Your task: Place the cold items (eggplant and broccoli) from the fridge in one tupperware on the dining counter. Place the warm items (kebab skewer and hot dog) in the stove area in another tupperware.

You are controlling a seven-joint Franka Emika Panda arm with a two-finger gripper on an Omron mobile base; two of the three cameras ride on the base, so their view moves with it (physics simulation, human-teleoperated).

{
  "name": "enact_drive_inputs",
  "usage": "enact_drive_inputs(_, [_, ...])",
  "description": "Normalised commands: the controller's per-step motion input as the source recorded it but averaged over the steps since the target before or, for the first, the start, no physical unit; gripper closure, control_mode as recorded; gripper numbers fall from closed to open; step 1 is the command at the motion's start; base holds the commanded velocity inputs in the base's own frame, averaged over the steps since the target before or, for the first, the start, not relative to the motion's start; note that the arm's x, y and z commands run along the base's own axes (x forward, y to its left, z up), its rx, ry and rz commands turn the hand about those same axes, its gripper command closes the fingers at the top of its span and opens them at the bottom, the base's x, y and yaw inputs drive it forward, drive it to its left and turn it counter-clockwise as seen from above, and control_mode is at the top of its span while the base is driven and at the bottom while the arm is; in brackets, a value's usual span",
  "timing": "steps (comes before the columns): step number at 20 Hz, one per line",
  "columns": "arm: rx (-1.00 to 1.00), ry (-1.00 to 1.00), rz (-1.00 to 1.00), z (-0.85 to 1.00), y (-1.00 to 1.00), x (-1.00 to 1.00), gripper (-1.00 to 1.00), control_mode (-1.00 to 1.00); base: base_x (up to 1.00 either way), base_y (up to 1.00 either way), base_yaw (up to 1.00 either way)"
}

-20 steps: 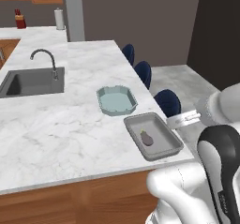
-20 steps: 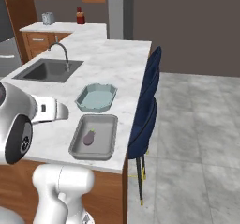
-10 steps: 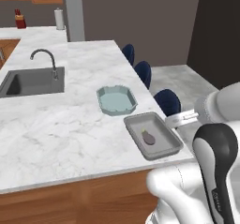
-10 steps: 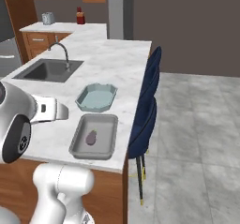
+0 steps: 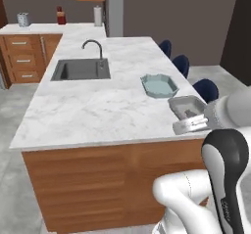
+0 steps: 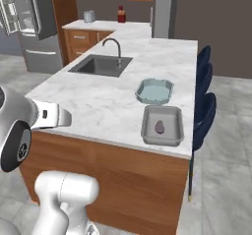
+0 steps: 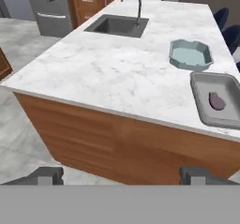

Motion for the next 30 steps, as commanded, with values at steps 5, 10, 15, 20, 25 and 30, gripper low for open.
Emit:
enact_drive_inputs(5, [0.0,0.0,0.0,0.0,0.0,0.0,-1.0,1.0,0.32,1.0,-0.01])
enact_drive_inputs(10, [0.0,0.0,0.0,0.0,0.0,0.0,-1.0,1.0,0.45,1.0,-0.06])
enact_drive_inputs(15, [0.0,0.0,0.0,0.0,0.0,0.0,-1.0,1.0,0.26,1.0,-0.01])
enact_drive_inputs(20, [0.0,0.0,0.0,0.0,0.0,0.0,-1.0,1.0,0.33,1.0,0.0])
enact_drive_inputs(25, [0.0,0.0,0.0,0.0,0.0,0.0,-1.0,1.0,0.53,1.0,0.0])
enact_drive_inputs(30, [0.0,0.0,0.0,0.0,0.0,0.0,-1.0,1.0,0.94,0.99,-0.13])
